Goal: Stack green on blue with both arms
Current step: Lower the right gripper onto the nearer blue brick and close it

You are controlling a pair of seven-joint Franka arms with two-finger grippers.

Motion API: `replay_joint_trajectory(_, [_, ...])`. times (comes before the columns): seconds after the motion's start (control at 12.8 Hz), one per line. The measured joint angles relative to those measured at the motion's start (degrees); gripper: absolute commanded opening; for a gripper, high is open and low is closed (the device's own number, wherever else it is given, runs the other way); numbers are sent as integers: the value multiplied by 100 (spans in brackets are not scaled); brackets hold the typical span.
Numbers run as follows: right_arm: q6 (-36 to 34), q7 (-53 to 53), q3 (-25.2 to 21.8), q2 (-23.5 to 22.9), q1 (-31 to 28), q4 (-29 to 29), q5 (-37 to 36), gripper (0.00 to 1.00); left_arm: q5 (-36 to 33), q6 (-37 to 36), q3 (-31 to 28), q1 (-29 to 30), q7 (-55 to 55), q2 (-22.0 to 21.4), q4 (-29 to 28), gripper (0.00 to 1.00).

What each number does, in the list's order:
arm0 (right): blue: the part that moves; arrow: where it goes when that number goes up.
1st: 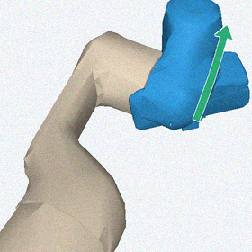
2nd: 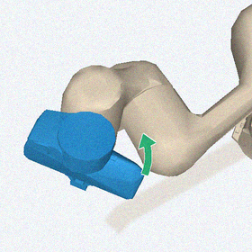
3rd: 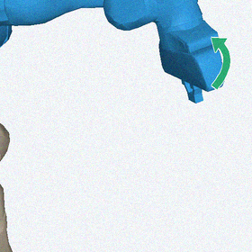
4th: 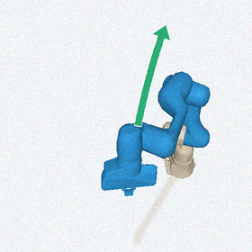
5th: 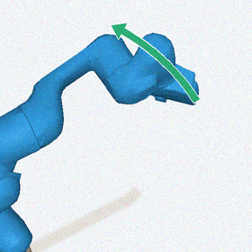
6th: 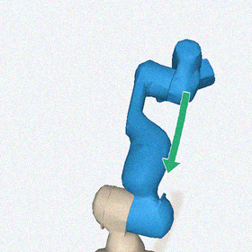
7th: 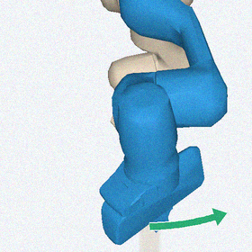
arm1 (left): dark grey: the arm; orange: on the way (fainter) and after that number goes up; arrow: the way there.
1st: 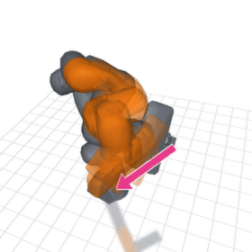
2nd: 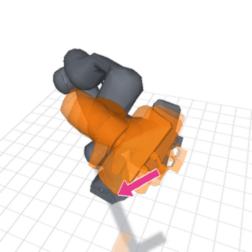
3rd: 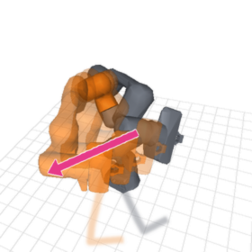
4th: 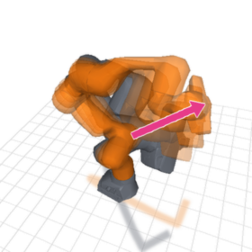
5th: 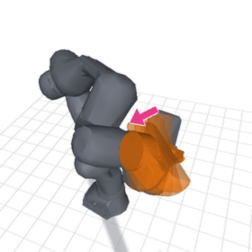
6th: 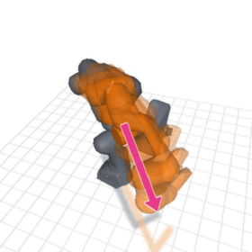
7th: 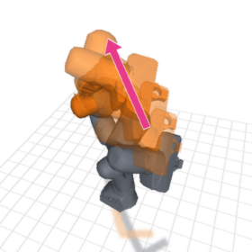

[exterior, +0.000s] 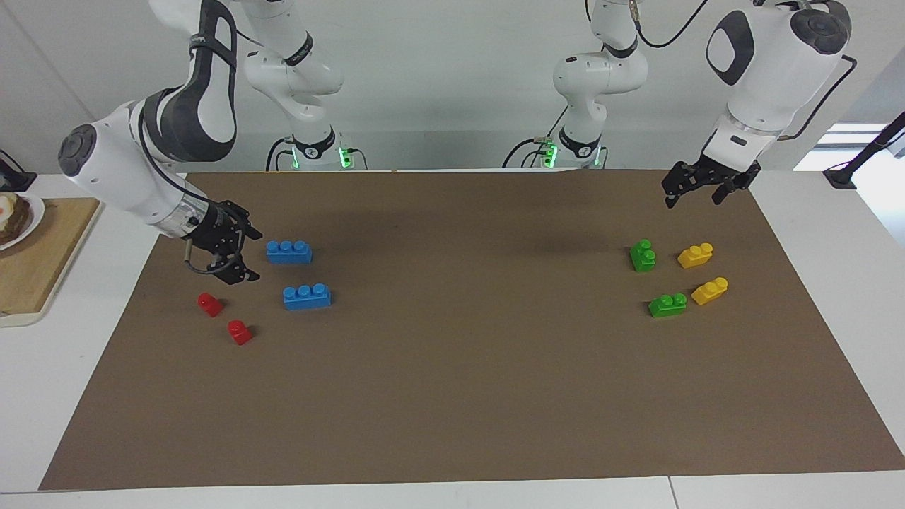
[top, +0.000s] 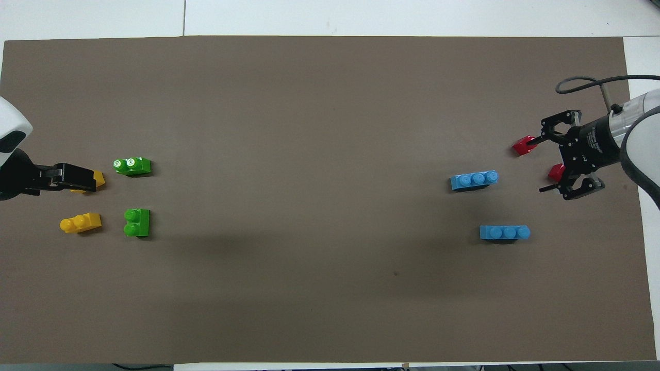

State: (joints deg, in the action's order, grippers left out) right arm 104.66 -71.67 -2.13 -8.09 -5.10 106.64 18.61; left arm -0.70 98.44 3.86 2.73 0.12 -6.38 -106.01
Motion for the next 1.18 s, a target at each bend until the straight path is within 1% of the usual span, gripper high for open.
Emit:
replay_joint_trajectory(0.31, [657,120,32,-47,24,459,409,99,0,56,-12,73,0,-1,-24,100])
replay_joint_trajectory(0.47, [939,228,44,-137,26,598,483,99,0,82,-15,95,0,-1,-30,100])
replay_joint_trajectory(0.78, [1298,261,71,-268,133,643,487,99,0,128,-25,218,1,-6,-149,100])
replay_joint_trajectory(1.18, [1497,495,73,-446,245,699,487,99,0,421,-22,221,1,-95,-519,100])
